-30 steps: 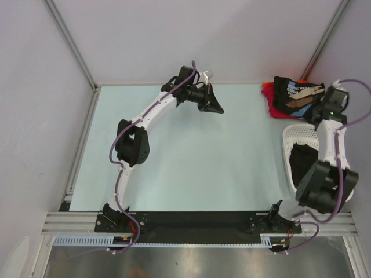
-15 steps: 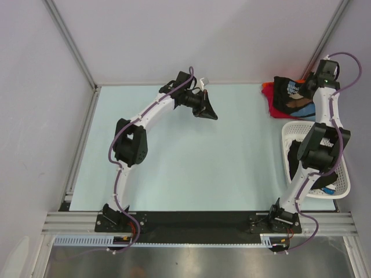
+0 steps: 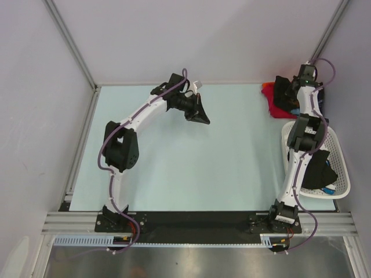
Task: Fold and stack the t-shirts
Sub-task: Put the neatly folded tshirt into the corner of the board with the right arm
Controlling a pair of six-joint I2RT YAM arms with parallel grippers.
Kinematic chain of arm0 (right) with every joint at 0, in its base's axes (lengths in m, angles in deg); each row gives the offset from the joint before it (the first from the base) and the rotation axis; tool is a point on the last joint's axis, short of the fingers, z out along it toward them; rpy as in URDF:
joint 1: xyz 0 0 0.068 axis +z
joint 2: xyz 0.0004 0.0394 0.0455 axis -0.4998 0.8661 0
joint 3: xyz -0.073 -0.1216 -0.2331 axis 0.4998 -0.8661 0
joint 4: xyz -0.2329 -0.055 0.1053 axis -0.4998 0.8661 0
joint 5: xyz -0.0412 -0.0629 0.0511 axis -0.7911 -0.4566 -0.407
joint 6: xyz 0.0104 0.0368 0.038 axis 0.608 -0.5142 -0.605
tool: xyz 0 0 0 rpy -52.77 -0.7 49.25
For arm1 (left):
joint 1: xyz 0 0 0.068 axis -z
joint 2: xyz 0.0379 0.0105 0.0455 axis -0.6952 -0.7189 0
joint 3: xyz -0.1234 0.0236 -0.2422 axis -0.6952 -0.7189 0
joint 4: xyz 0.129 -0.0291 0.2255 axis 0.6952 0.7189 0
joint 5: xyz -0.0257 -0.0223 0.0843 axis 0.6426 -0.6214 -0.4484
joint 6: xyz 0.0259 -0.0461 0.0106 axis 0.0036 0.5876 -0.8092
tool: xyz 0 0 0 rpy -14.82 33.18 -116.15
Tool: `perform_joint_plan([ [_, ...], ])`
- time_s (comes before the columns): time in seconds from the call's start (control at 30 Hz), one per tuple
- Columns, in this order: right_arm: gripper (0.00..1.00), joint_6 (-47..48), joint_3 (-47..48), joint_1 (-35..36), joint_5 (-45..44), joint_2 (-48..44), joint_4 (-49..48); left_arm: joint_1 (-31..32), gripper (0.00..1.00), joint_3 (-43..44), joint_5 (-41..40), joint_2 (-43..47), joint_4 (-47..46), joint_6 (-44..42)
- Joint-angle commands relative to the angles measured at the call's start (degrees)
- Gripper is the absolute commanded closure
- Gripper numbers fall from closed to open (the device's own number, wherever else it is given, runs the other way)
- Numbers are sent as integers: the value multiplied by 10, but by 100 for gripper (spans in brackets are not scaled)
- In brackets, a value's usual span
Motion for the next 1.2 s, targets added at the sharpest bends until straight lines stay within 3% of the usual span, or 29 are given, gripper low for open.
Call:
perform_joint_plan([
  [0.0,100,-4,161,19,-27,120,-9,-8,100,-52,-4,88,10,-29],
  [0.17,100,-21,191,50,-30,172,-126,-19,99,-122,-17,135,23,-43],
  [0.23,100,-18,233,61,-26,211,-117,-21,99,-137,-20,140,22,-43],
  [0.37,100,-13,193,81,-30,196,-68,-19,99,-131,-18,129,22,-41],
  [0.43,100,-18,135,81,-47,140,-60,-17,99,-120,-19,122,22,-41],
  [0.57,100,16,-47,84,-102,-23,-179,-17,98,-103,-17,108,22,-41],
  [0.7,100,45,32,82,-104,-45,-121,-16,98,-97,-12,94,16,-40],
  [0.9,100,27,31,83,-80,-55,-122,-16,98,-94,-10,89,15,-39],
  [1.17,100,54,73,68,-173,14,-128,-21,98,-137,-13,118,16,-50],
])
